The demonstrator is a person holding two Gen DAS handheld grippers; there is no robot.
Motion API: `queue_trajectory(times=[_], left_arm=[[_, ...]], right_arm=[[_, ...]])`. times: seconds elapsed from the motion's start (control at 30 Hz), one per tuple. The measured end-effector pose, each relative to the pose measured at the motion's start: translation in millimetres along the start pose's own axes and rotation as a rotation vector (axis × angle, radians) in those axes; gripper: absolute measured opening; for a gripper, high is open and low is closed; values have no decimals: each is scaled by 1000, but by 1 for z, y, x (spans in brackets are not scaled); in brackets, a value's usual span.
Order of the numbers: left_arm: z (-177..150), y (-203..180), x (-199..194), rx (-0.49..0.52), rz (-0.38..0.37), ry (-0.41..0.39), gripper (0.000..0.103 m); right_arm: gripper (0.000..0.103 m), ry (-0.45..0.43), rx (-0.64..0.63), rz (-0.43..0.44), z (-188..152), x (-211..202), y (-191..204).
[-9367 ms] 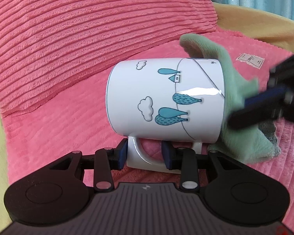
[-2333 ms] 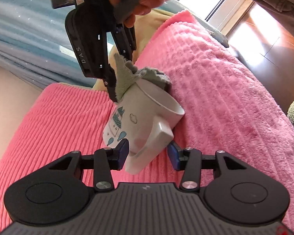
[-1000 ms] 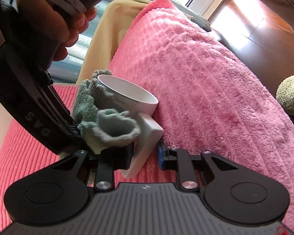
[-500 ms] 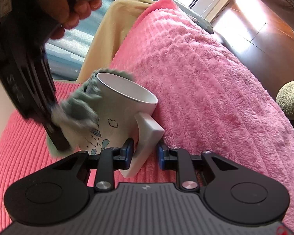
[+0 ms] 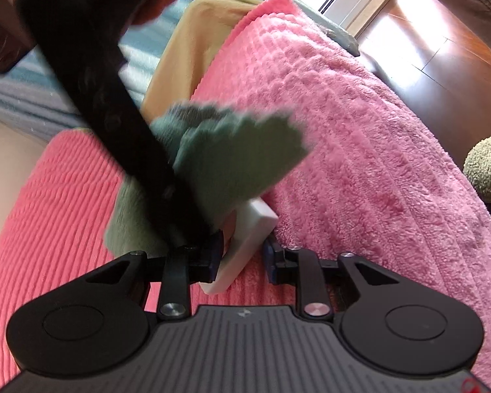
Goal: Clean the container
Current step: 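Hold the mug with the left gripper while the right gripper wipes its outer wall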
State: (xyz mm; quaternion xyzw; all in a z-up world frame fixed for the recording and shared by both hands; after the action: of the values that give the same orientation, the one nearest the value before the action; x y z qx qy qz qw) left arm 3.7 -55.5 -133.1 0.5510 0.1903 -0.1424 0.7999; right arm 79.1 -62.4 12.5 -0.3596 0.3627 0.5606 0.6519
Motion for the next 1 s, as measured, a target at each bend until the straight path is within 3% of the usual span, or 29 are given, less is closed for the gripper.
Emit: queue_trajectory(times=[0.33,0.47,0.6,0.77,1.0], left_arm=[[-1,0,-2,-2,-4,-5,30],[-2,1,-3,-12,-8,-7,30],[-2,1,-2,-17,-12,-6,30],[0,-2,2,-24,-30,-7,22],[0,-5,1,14,-14,-12,23]], right_arm=[[1,-36,148,55,-45,-15,-8],[2,-81,279,-15,-70,-24,-35],[5,-210,420,-118,-82,-47,-66],[5,-387,384,47,-68,-67,-38],[5,-531,294,125,-36,-65,-17]])
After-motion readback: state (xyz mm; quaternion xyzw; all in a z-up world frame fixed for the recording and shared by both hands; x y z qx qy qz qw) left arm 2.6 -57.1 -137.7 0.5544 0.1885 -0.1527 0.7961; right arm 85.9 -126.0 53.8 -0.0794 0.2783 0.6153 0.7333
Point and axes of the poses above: each gripper's, at about its wrist camera, not at the fingertips, and x roughly the way its jaws point, y to its left, z to its top, the point moved 6 cm from there along x, roughly the way its jaws point
